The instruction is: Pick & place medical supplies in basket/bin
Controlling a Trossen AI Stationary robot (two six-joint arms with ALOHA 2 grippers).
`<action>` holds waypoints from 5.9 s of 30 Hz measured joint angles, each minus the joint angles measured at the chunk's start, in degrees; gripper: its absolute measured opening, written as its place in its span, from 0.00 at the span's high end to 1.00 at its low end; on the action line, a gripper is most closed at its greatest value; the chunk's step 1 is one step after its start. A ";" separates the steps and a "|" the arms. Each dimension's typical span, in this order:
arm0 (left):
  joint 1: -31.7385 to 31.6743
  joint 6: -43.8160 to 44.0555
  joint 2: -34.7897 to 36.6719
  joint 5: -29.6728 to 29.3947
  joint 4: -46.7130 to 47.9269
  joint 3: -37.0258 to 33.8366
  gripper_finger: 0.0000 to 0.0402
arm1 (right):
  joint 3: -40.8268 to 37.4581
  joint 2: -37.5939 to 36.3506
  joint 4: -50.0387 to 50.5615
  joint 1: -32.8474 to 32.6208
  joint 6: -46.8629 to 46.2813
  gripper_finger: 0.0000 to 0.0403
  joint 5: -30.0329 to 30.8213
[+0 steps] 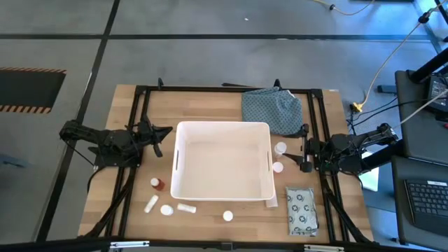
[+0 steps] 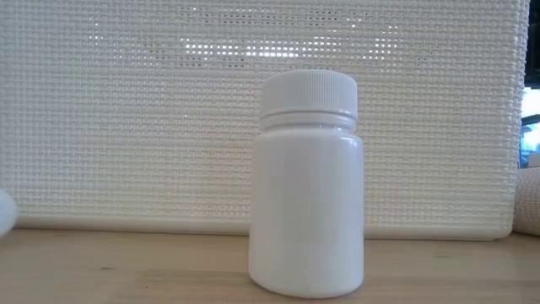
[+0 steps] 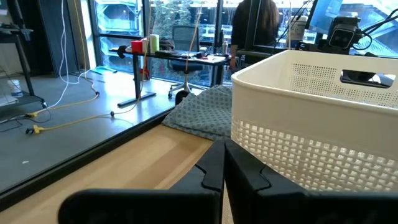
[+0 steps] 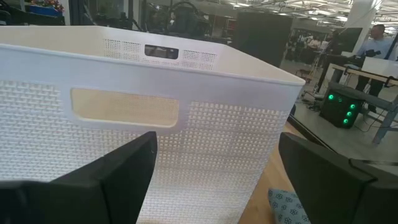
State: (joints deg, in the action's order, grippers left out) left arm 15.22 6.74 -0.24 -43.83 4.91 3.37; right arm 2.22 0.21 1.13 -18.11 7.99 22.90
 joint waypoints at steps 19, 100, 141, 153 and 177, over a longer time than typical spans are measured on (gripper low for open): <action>-0.01 0.02 -0.01 0.00 0.00 0.00 0.99 | 0.00 0.02 0.00 -0.02 0.01 0.16 0.01; 0.01 0.00 0.00 -1.96 -0.39 -0.01 0.99 | 0.00 0.02 0.00 -0.01 0.00 0.16 0.01; 5.00 -3.12 -51.73 32.70 42.19 59.36 0.55 | 0.00 0.01 0.00 -0.01 0.02 0.16 0.01; 14.22 38.09 -67.36 26.99 85.48 78.30 0.55 | 0.00 0.02 0.00 0.00 0.01 0.16 0.02; 20.33 83.13 -66.95 32.37 83.60 63.00 0.57 | 0.00 0.02 0.00 -0.02 0.02 0.16 0.02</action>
State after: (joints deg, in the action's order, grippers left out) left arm 35.55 89.88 -67.20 -11.46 88.51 66.37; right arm 2.22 0.23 1.13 -18.13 8.01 22.92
